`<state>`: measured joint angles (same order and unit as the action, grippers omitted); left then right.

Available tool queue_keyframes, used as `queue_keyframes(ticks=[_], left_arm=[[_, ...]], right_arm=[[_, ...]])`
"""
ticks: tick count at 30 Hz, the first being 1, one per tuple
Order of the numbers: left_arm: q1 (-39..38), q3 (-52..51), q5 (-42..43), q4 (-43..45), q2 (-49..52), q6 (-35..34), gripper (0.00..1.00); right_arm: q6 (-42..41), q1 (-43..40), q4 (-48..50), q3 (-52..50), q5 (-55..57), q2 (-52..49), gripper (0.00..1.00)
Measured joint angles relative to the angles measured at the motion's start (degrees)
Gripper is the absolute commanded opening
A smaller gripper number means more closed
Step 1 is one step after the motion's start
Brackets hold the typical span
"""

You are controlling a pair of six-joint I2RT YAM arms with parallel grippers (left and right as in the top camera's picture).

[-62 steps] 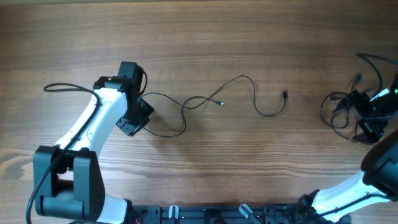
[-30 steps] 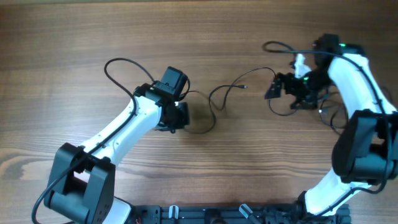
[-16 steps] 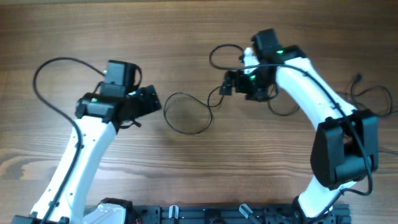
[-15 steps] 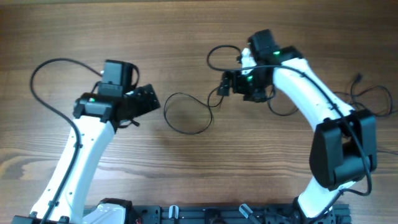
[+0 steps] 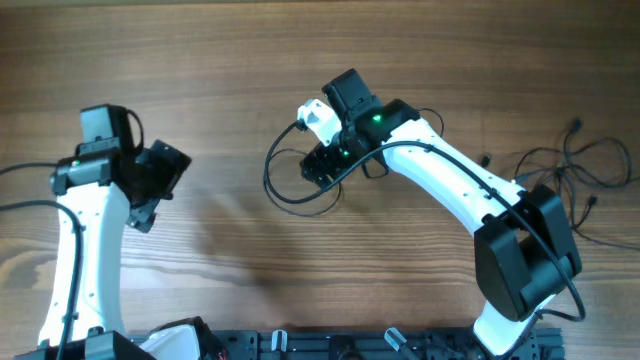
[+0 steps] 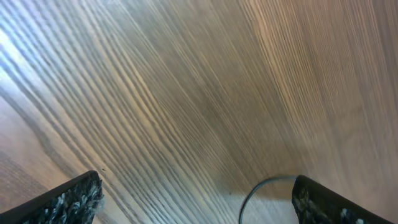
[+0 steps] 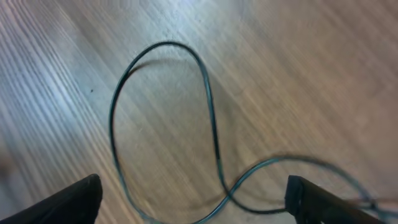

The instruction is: Untangle cables

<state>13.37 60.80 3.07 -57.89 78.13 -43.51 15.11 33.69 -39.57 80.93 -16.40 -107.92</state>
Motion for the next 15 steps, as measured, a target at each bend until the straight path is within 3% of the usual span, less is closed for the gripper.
queue_keyframes(ticks=[8,11,15], left_arm=[[0.7,0.0,0.0,-0.3,0.0,-1.0,1.00],[0.7,0.0,0.0,-1.0,0.0,-1.0,1.00],[0.7,0.0,0.0,-1.7,0.0,-1.0,1.00]], right_arm=[[-0.6,0.0,4.0,0.0,-3.1,-4.7,0.90],[-2.6,0.0,4.3,0.0,-3.5,-8.0,0.63],[-4.0,0.0,4.8,0.0,-3.3,-8.8,0.52]])
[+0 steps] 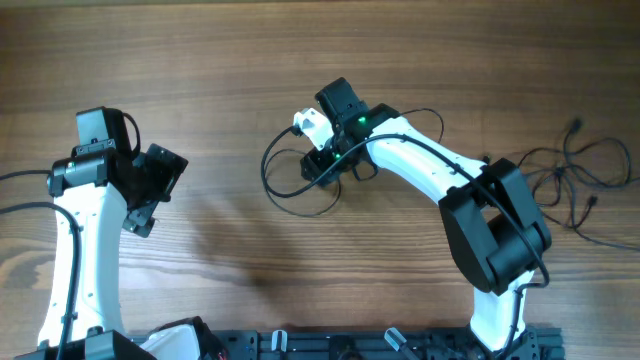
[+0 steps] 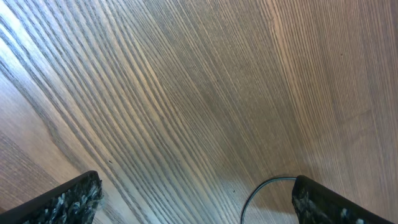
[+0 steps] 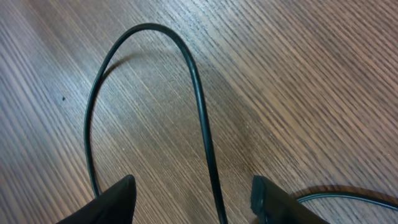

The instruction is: Untangle cables

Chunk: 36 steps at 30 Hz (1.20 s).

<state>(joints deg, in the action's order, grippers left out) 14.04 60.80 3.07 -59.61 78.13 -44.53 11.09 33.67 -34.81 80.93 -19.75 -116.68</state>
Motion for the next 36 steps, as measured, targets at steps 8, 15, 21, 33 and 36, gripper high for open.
queue_keyframes(ticks=[8,15,21,33,36], left_arm=[[0.0,0.0,0.0,-0.5,0.0,0.0,1.00],[0.0,0.0,0.0,-0.8,0.0,0.0,1.00],[0.0,0.0,0.0,-0.8,0.0,0.0,1.00],[0.0,0.0,0.0,-0.9,0.0,0.0,1.00],[0.0,0.0,0.0,-0.9,0.0,0.0,1.00]], right_arm=[[-1.9,0.0,-0.5,0.0,0.7,0.0,0.45],[-1.9,0.0,-1.6,0.0,0.7,-0.9,0.41],[-2.3,0.0,-1.6,0.0,0.8,-0.9,0.23],[-2.3,0.0,-1.8,0.0,0.8,-0.9,0.10],[-2.5,0.0,-1.8,0.0,0.8,-0.9,0.04]])
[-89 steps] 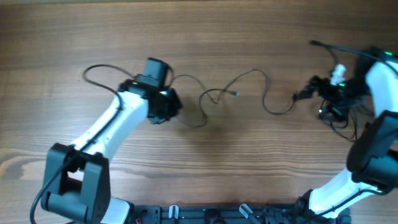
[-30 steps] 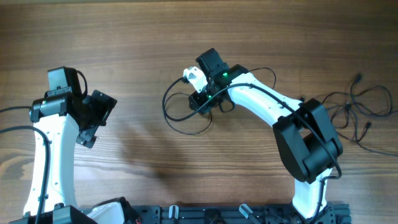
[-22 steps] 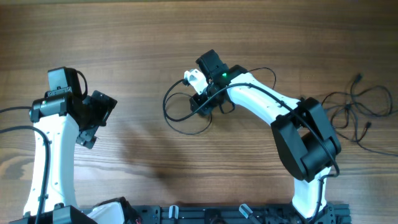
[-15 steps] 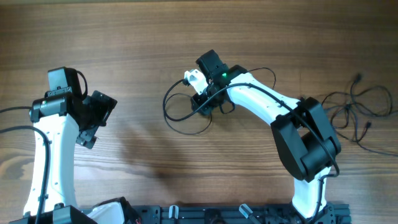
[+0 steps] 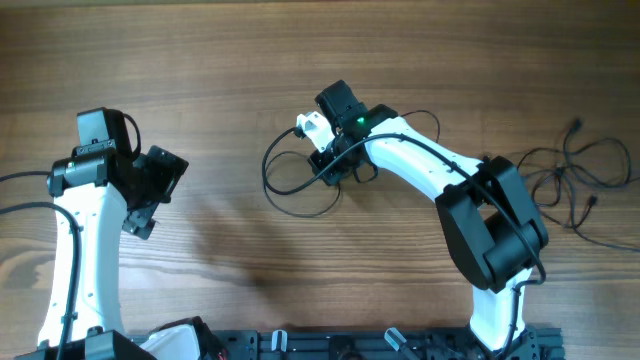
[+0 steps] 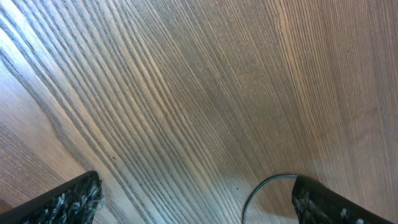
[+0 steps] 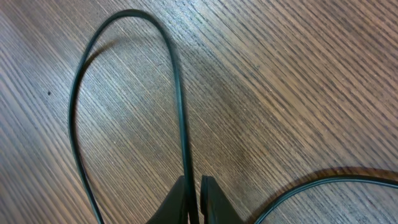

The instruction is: Untangle cables

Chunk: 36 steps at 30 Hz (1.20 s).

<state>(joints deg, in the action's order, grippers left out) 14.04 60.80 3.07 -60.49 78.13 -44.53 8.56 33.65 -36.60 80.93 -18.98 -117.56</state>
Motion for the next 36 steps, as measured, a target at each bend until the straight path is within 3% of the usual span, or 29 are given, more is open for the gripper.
queue_keyframes(ticks=[11,16,25,30,36], left_arm=[[0.0,0.0,0.0,-0.4,0.0,0.0,1.00],[0.0,0.0,0.0,-0.6,0.0,0.0,1.00],[0.0,-0.8,-0.2,-0.8,0.0,0.0,1.00],[0.0,-3.7,-0.2,0.7,0.0,0.0,1.00],[0.0,-4.7,-0.2,1.6,0.0,0.0,1.00]], right_arm=[[-5.0,0.0,-0.6,0.0,0.7,0.0,0.04],[-6.2,-2.1,-6.3,2.4,1.1,0.3,0.04],[-7.4,-21.4,-8.8,19.4,3.9,21.6,0.04],[-11.8,-36.9,-4.7,21.2,11.1,34.1,0.04],[-13.7,-49.4,-3.8,21.2,13.1,37.0,0.04]])
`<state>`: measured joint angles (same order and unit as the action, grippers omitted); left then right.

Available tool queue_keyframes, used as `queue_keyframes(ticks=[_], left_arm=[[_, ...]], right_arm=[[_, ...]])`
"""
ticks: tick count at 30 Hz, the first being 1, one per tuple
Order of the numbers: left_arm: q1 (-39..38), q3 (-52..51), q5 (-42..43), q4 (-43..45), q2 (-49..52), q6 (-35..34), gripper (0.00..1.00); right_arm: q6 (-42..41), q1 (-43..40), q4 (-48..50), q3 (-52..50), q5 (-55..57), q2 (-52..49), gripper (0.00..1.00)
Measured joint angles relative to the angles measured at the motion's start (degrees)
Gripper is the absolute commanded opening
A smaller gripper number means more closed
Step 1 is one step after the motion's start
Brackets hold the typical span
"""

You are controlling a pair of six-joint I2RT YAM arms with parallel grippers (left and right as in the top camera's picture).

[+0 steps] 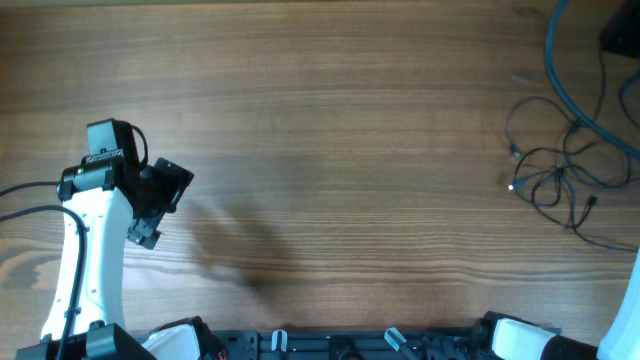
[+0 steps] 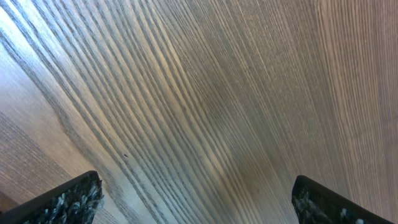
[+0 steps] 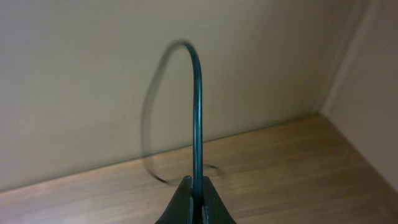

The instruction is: Untangle cables

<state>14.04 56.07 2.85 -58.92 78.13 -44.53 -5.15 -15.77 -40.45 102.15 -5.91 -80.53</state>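
A dark teal cable (image 3: 196, 112) rises from my right gripper (image 3: 194, 186), which is shut on it, and bends over in a loop in front of a pale wall. In the overhead view the same cable (image 1: 575, 90) hangs as a bluish line across the top right corner, above a tangle of thin black cables (image 1: 560, 180) lying on the table. Only a dark part of the right arm (image 1: 620, 30) shows there. My left gripper (image 1: 165, 200) is over the left side of the table. In its wrist view the left gripper (image 2: 196, 193) stands open above bare wood.
The wooden table (image 1: 330, 130) fills the overhead view. The right arm's base (image 1: 520, 340) sits at the bottom right edge. A dark rail (image 1: 330, 345) runs along the near edge. In the right wrist view a wall and the table's far corner lie ahead.
My right gripper, then shut on the cable loop at the table's middle, is now raised at the far right with the cable in it. The cable end has left the left wrist view.
My right gripper was open above a cable loop at the middle of the table. Then it was lower, with the cable between its fingers. Then it was shut on the cable. Now it holds the cable high over the right side, and the middle holds no cable.
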Motion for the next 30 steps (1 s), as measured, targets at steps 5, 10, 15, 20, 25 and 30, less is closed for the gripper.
queue_keyframes(ticks=[5,10,15,20,25,30], left_arm=[[0.0,0.0,0.0,0.0,0.0,0.0,1.00],[0.0,0.0,0.0,0.0,0.0,0.0,1.00],[0.0,-0.1,0.0,-0.1,0.0,0.0,1.00],[0.0,-0.1,0.0,-0.7,0.0,0.0,1.00],[0.0,-0.2,0.0,-0.7,0.0,0.0,1.00],[0.0,-0.2,0.0,-0.7,0.0,0.0,1.00]], right_arm=[[-1.1,-3.5,6.9,0.0,0.8,0.0,0.04],[-9.7,-4.5,1.9,0.0,11.8,-0.2,0.04],[-12.9,-5.3,-0.3,0.0,19.8,-2.2,0.04],[-13.7,-8.0,-3.8,0.0,21.6,-5.3,0.04],[-13.9,-10.9,-11.0,0.0,22.1,-8.5,0.04],[-14.1,-11.6,-18.3,-0.1,22.5,-13.8,0.04]])
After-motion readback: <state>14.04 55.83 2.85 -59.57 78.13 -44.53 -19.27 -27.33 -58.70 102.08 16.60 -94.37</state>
